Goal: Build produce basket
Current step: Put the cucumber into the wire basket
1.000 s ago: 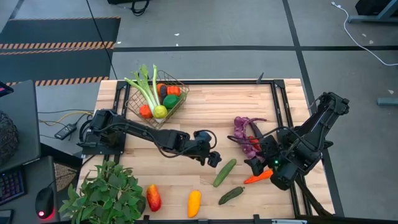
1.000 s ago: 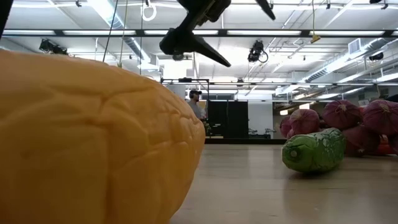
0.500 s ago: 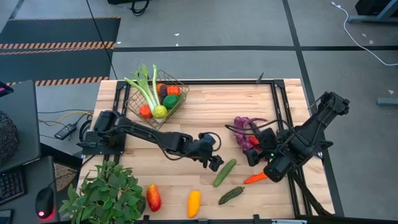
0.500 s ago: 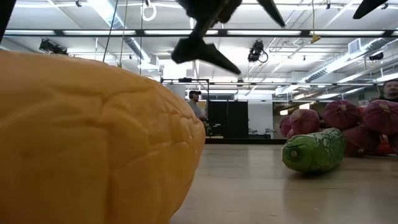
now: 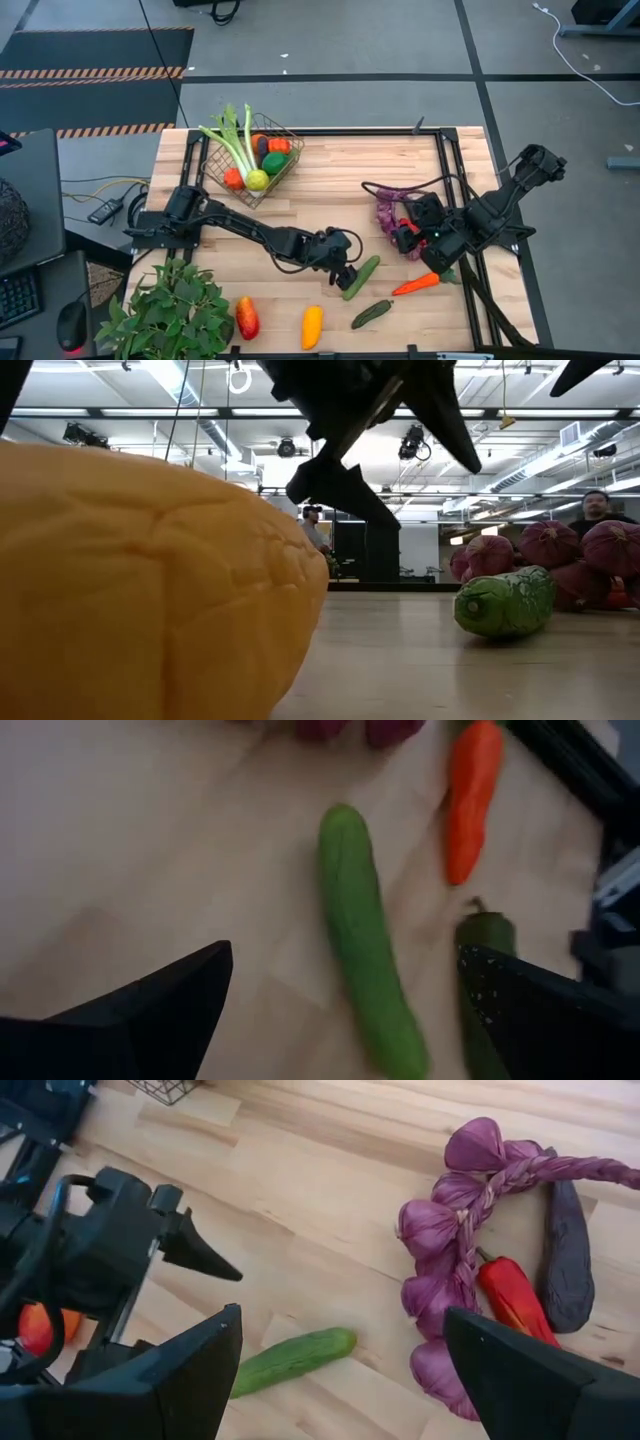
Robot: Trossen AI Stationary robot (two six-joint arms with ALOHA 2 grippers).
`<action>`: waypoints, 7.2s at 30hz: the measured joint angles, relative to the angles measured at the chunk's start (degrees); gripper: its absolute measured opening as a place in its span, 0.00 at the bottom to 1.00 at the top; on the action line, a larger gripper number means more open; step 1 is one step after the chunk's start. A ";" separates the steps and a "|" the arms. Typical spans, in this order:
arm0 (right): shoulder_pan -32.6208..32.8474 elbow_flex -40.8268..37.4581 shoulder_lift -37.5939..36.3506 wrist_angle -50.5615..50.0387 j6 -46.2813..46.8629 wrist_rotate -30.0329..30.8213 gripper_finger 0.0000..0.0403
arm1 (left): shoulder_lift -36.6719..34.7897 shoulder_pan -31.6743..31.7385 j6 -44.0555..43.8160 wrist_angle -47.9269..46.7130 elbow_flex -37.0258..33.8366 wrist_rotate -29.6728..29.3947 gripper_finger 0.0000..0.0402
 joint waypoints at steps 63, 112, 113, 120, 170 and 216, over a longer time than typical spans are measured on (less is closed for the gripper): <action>-5.86 0.00 -0.09 0.63 -6.02 -7.57 0.86 | 11.63 -3.91 9.02 6.68 4.01 -8.07 0.99; -5.86 0.01 -0.06 0.32 -7.93 -7.07 0.86 | 5.90 2.25 29.98 -18.65 4.96 -8.10 0.99; -5.86 0.02 -0.06 0.30 -7.93 -7.05 0.86 | 5.90 2.23 30.62 -21.32 5.81 -7.97 0.99; -5.86 0.02 -0.06 0.26 -8.45 -5.11 0.86 | 5.82 2.43 31.71 -25.80 9.12 -7.96 0.99; -6.12 0.02 -0.08 -1.77 -10.03 -2.99 0.86 | 9.99 10.56 52.10 -24.90 9.27 17.58 0.64; -6.04 0.02 -0.07 -8.61 -7.02 0.01 0.86 | -6.97 37.59 36.66 -59.44 29.97 -6.40 0.30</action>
